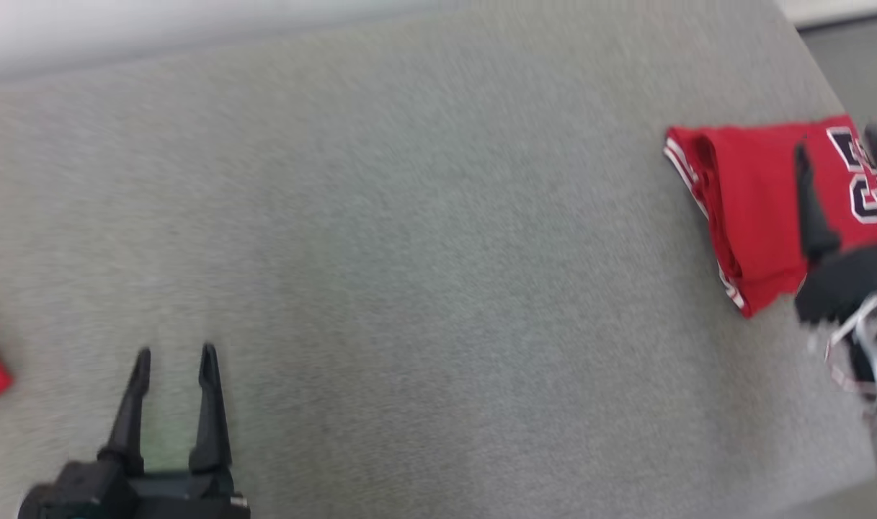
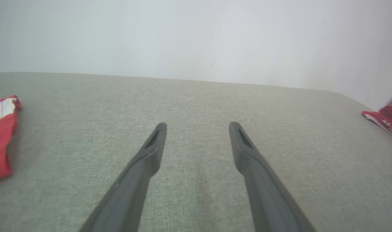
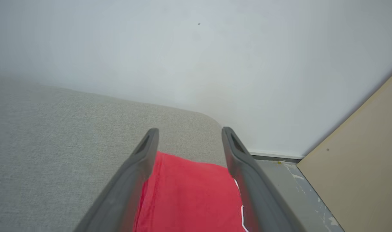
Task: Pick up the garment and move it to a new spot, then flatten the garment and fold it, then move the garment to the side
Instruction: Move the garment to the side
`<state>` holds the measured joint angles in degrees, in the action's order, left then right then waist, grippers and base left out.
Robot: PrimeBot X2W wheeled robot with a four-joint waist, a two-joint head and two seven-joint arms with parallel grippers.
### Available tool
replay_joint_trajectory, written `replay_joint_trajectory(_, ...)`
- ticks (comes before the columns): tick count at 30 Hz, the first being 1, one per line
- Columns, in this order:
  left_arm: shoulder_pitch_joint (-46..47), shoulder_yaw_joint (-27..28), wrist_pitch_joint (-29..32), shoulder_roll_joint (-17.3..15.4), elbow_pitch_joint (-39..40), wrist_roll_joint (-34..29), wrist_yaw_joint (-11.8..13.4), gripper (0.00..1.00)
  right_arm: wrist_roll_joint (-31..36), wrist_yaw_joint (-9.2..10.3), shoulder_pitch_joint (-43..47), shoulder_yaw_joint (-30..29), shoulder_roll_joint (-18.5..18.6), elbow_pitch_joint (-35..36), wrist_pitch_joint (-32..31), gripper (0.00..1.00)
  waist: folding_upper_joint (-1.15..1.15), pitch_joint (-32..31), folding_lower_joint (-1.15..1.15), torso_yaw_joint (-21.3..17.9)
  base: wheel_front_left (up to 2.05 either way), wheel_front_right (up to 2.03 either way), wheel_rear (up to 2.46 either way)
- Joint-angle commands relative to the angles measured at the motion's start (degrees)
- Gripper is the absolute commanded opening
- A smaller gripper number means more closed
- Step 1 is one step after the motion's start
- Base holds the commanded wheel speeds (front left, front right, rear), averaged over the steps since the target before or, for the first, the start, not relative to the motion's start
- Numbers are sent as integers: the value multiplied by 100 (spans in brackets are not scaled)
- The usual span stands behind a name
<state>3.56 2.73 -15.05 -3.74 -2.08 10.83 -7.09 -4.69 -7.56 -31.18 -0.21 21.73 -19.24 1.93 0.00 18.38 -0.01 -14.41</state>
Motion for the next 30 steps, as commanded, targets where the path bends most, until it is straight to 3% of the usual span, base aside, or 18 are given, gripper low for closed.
replay_joint_trajectory(1, -143, 35, -15, 43, -56, 50, 4, 100, -89, 17, 236, -19, -53, 44, 44, 100, 0, -629, 1, 546, 0, 0, 0)
replay_joint_trajectory(17, -972, 435, -15, 91, -765, 93, 55, 100, -634, 18, 2293, 234, -540, 708, 600, 100, 0, -1790, 1, 1184, 0, 0, 0)
replay_joint_trajectory(30, -1109, 556, -15, 83, -1116, -101, -33, 100, -600, 17, 3095, 337, -1160, 261, 1100, 100, 0, -2236, 1, 1327, 0, 0, 0)
